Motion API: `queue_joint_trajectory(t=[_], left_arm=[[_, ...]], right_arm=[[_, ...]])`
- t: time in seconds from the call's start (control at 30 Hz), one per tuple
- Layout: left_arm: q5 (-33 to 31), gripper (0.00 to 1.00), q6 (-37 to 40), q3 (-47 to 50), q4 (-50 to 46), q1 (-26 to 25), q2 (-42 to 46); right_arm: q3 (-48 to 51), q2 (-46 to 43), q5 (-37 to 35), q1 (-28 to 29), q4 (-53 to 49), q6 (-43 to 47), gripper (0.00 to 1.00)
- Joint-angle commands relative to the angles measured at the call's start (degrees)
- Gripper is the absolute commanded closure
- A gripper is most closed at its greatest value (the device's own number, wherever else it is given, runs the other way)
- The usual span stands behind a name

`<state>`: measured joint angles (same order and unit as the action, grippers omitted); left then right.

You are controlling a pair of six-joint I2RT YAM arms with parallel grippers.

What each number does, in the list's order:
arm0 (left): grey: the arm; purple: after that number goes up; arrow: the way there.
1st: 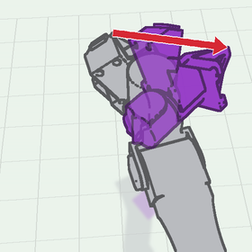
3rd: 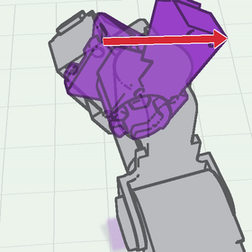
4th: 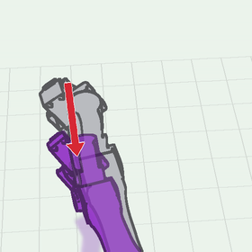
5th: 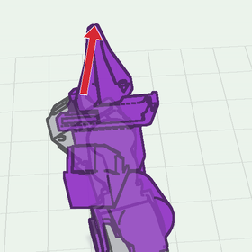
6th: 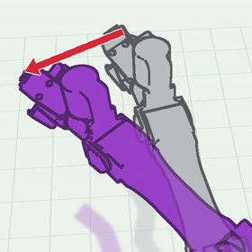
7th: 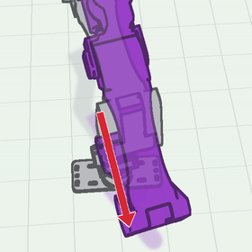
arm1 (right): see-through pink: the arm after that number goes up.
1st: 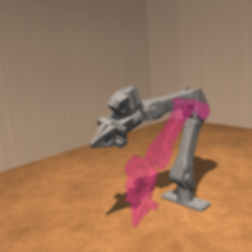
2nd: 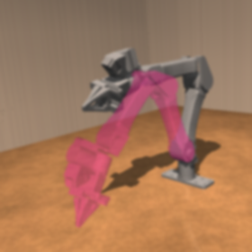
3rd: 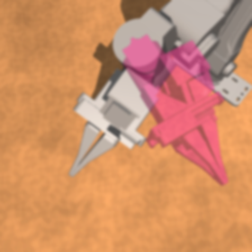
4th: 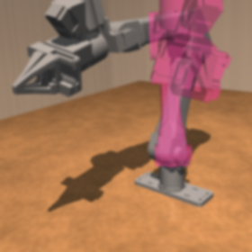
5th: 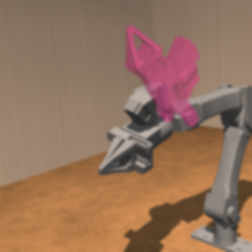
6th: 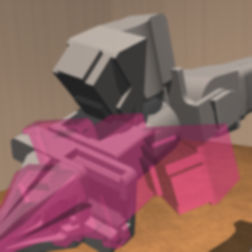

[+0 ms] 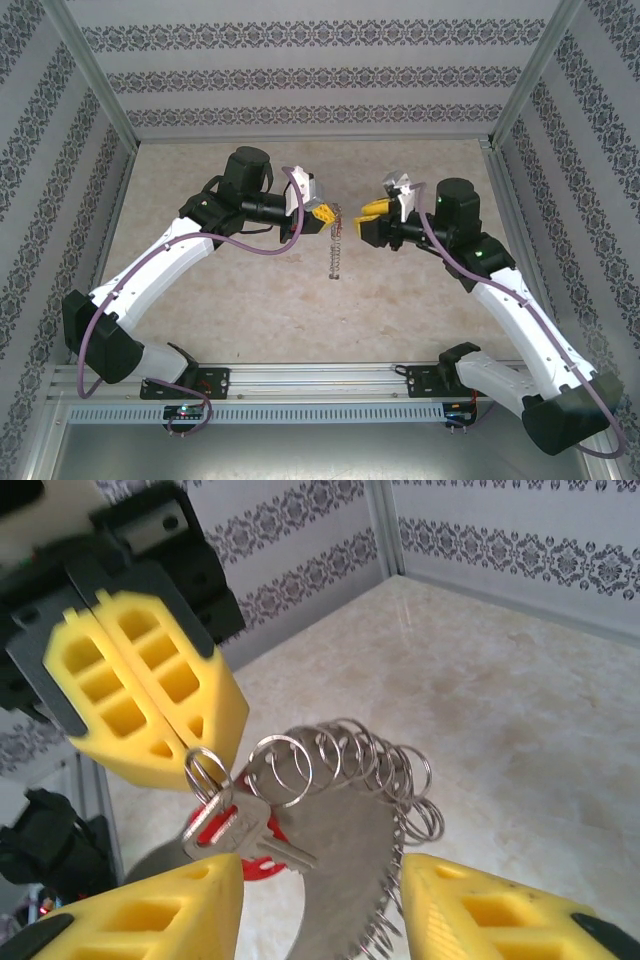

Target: Put the keys on the keyring

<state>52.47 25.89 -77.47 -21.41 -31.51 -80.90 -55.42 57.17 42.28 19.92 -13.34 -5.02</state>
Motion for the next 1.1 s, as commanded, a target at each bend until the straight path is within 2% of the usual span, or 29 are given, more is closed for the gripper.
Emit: queue_joint_trajectory(t=[0.0,0.17,0.4,0.87,1.07], left_arm=[[1.84,1.0,-0.5,0.22,2.51,-0.49,1.64],[2.13,1.0,-0.46,0.06,2.51,-0.55,1.63],[2.68,1.0,-0.49,0.04,2.42,-0.55,1.63],[2.63,1.0,-0.84,-0.05,2.68,-0.58,1.75],[2.64,1.0,-1.02,-0.05,2.99,-0.56,1.82]], right_arm=[[-1.93,-0.07,6.36,-0.94,4.6,-3.58,0.51],[-3.79,3.1,13.28,-1.48,5.94,-5.16,0.49],[-4.71,6.26,18.14,-1.6,8.67,-7.09,0.46],[-4.77,9.14,21.82,-1.6,10.51,-8.26,0.51],[-4.79,9.97,22.4,-1.54,10.47,-8.26,0.57]])
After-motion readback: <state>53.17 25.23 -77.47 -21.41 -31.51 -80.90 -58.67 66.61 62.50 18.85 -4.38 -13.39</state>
